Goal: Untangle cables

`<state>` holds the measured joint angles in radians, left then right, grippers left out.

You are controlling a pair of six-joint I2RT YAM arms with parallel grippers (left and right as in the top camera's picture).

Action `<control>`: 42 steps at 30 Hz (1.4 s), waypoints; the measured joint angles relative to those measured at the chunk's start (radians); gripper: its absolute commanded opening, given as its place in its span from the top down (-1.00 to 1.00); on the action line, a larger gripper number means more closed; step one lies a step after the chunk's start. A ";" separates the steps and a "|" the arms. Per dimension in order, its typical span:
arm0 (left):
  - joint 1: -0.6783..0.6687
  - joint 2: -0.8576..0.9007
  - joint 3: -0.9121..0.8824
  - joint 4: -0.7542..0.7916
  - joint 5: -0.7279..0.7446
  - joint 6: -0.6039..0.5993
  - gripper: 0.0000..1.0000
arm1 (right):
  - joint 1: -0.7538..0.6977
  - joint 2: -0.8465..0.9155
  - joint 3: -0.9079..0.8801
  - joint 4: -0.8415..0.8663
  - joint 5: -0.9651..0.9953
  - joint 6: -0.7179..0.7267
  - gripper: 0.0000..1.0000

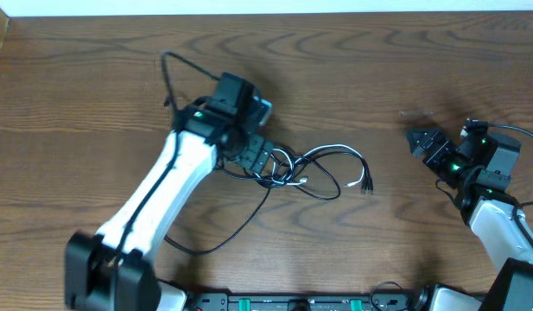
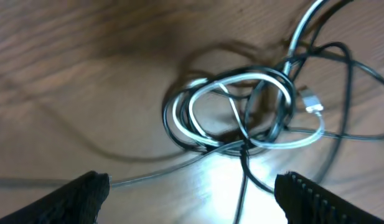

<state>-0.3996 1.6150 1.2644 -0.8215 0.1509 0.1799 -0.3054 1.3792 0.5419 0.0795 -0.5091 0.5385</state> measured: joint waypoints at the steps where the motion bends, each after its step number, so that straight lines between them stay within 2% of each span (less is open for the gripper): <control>1: 0.000 0.019 0.000 0.010 0.000 0.010 -0.79 | 0.000 0.000 0.000 0.000 0.000 0.000 -0.89; 10: -0.001 0.177 0.000 0.020 0.086 0.211 -0.80 | 0.000 0.000 0.000 0.004 0.000 0.000 -0.90; 21: -0.001 0.295 0.000 0.120 0.122 0.256 -0.75 | 0.000 0.000 0.000 0.006 -0.003 0.000 -0.92; 23: -0.001 0.294 0.000 0.128 0.125 0.261 -0.45 | 0.000 0.000 0.000 0.006 -0.003 0.000 -0.93; 24: -0.001 0.295 0.000 0.131 0.128 0.268 -0.23 | 0.000 0.000 0.000 0.006 -0.003 0.000 -0.93; 28: -0.001 0.295 0.000 0.151 0.132 0.264 -0.19 | 0.000 0.000 0.000 0.006 -0.006 0.002 -0.95; 30: -0.001 0.294 0.000 0.154 0.138 0.262 -0.11 | 0.000 0.000 0.000 0.006 -0.007 0.003 -0.96; 34: -0.001 0.295 0.000 0.159 0.151 0.261 0.45 | 0.000 0.000 0.000 0.006 -0.007 0.003 -0.96; 35: -0.001 0.295 0.000 0.159 0.155 0.257 0.84 | 0.000 0.000 0.000 0.006 -0.007 0.003 -0.97; 39: -0.001 0.294 0.000 0.167 0.163 0.231 0.85 | 0.000 0.000 0.000 0.007 -0.007 0.003 -0.99; 42: -0.001 0.294 0.000 0.227 0.165 0.113 0.85 | 0.000 0.000 0.000 0.007 -0.007 0.003 -0.99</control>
<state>-0.4004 1.9095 1.2644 -0.5949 0.3161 0.2924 -0.3054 1.3792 0.5419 0.0864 -0.5159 0.5411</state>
